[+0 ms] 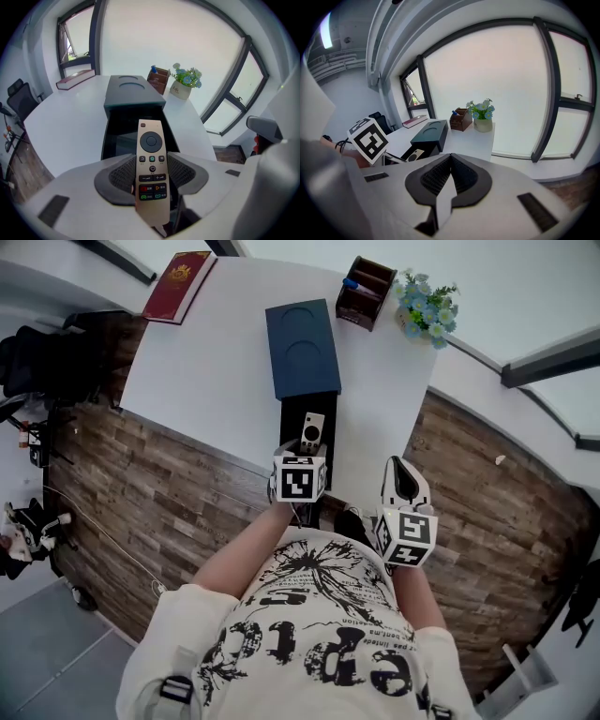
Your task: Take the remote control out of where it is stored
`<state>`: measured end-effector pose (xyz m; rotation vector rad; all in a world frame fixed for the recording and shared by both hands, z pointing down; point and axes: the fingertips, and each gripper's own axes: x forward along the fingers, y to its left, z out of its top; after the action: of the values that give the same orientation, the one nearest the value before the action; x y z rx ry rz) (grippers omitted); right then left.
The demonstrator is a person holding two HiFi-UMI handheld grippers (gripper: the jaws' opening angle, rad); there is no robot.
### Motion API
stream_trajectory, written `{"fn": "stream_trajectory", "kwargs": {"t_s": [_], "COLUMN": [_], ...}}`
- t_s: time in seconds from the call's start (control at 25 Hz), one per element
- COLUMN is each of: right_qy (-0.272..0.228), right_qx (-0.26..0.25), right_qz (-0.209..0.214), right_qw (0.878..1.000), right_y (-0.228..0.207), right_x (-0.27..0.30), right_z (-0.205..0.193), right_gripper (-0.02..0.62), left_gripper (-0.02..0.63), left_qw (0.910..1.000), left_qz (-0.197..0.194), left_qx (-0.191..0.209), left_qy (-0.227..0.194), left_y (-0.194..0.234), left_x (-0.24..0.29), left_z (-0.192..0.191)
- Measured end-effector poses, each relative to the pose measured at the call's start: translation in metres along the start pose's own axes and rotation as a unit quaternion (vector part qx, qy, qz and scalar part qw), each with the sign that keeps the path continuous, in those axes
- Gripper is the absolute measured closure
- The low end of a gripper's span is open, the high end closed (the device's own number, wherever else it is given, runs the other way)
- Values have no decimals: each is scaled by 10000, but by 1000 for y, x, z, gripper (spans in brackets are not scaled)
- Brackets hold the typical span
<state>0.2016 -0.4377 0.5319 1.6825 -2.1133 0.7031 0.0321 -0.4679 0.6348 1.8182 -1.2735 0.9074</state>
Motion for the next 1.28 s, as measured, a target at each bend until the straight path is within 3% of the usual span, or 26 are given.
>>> {"fn": "stream_trajectory", "kwargs": {"t_s": [0.28, 0.52, 0.76, 1.0, 1.16, 1.28], "right_qy": [-201, -660, -1109, -1691, -2080, -2220], "right_qx": [-127, -330, -395, -379, -347, -390], "right_qz": [62, 135, 89, 39, -2, -10], "right_qw": [9997, 9972, 9930, 9849, 9775, 9743], "right_y": [16, 33, 38, 40, 41, 44], "right_x": [-13, -29, -31, -34, -42, -45], "right_z": [10, 50, 98, 143, 163, 171], "right_gripper": [592, 592, 592, 592, 592, 592], "left_gripper": [387, 387, 387, 387, 387, 387], "left_qw": [9939, 9736, 9405, 9106, 8820, 8630], "left_qz": [-197, -590, -623, -577, -767, -693], "left_qx": [343, 454, 909, 1017, 1241, 1392], "left_qy": [-1030, -2158, -3215, -3964, -4480, -4806], "left_y": [-19, -43, -60, -58, -69, -73], "left_x": [-46, -105, -161, -204, -241, -262], "left_z": [37, 91, 146, 181, 201, 210]}}
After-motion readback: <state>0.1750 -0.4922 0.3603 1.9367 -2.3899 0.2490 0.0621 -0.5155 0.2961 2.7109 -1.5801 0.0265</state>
